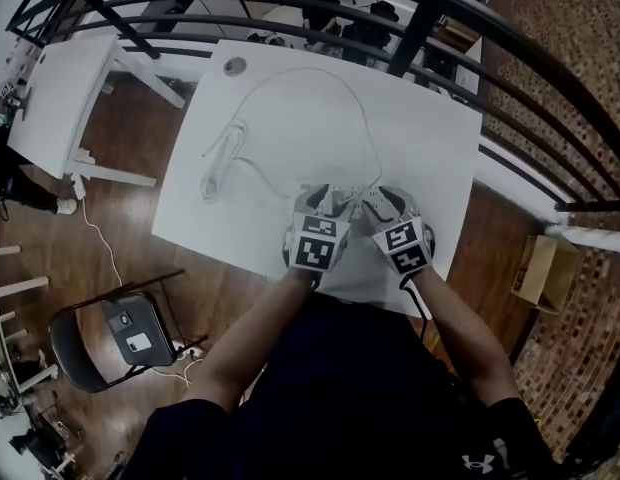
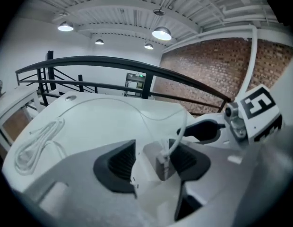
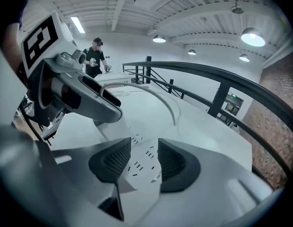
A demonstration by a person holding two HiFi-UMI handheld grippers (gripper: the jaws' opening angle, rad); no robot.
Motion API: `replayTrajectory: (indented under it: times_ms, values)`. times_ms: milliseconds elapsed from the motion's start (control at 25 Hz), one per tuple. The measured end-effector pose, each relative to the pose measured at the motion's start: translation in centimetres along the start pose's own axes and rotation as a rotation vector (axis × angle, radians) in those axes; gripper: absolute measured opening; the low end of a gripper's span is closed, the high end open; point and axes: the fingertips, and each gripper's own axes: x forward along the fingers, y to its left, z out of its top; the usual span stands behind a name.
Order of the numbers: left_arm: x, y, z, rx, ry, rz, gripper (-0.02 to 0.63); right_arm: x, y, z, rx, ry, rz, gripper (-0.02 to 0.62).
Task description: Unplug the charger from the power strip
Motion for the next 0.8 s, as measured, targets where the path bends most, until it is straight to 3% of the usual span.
replayTrajectory:
  times_ms: [400, 640, 800]
  values:
    - [1.2, -0.1, -2.2, -0.044, 0.055, 0.087, 0.221, 2.2, 1.1, 0.0, -0.035, -0.074, 0.144, 0.187]
    - [1.0, 0.1, -2.1, -0.036, 0.072, 0.108, 0.213, 2.8, 1.5, -0.1, -0.087, -0.055, 0.171, 0.186]
    - [1.1, 0.1, -2.1, -0.036, 0.069, 0.105, 0.210, 3.1, 1.7, -0.6, -0.059, -0.063, 0.201, 0.179]
